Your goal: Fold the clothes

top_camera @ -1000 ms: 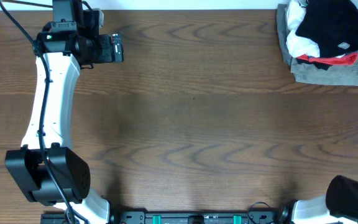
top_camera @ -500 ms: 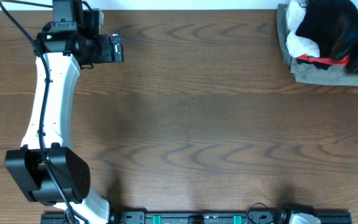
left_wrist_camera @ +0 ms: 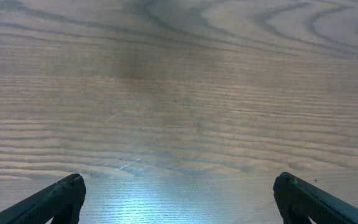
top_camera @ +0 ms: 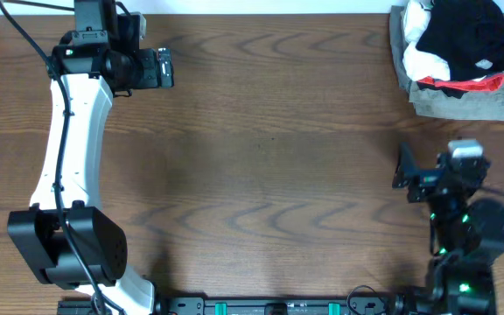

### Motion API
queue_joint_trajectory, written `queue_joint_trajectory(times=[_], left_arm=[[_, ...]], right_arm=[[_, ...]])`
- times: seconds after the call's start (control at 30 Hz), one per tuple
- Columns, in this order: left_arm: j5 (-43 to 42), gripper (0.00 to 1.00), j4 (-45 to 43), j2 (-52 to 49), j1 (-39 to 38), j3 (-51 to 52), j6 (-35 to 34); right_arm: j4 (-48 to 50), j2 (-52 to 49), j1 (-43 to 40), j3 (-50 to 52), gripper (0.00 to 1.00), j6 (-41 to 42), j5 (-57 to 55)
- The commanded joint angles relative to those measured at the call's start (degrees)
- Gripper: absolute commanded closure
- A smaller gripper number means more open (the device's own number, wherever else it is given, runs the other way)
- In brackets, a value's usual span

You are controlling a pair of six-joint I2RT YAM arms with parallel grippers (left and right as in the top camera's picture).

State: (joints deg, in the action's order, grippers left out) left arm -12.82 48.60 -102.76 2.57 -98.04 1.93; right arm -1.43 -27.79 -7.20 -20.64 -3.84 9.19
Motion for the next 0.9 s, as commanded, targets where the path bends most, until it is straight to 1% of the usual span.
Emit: queue_joint_trajectory(times=[0.0, 0.1, 0.2, 0.3, 0.5, 0.87], left_arm=[[0.5, 0.02, 0.0, -0.7, 0.3, 0.3, 0.8], [0.5, 0.02, 0.0, -0.7, 0.3, 0.3, 0.8], [0.5, 0.02, 0.0, -0.7, 0.3, 0.3, 0.8], [0.5, 0.02, 0.0, -0.7, 0.3, 0.3, 0.8], [0.5, 0.02, 0.0, -0.7, 0.3, 0.3, 0.8], [0.5, 0.02, 0.0, -0.7, 0.3, 0.3, 0.8]], right_arm=[[5.5, 4.7, 0.5, 8.1, 0.01, -0.5, -0.3], [9.1, 10.1, 0.5, 14.8, 0.01, -0.5, -0.6], [8.8, 15.8, 0.5, 18.6, 0.01, -0.5, -0.6], [6.6, 20.3, 0.5, 20.3, 0.01, -0.5, -0.6], [-2.4, 26.3, 0.5, 20.3, 0.01, -0.4, -1.0], [-2.2, 27.5, 1.0, 20.3, 0.01, -0.5, -1.3]])
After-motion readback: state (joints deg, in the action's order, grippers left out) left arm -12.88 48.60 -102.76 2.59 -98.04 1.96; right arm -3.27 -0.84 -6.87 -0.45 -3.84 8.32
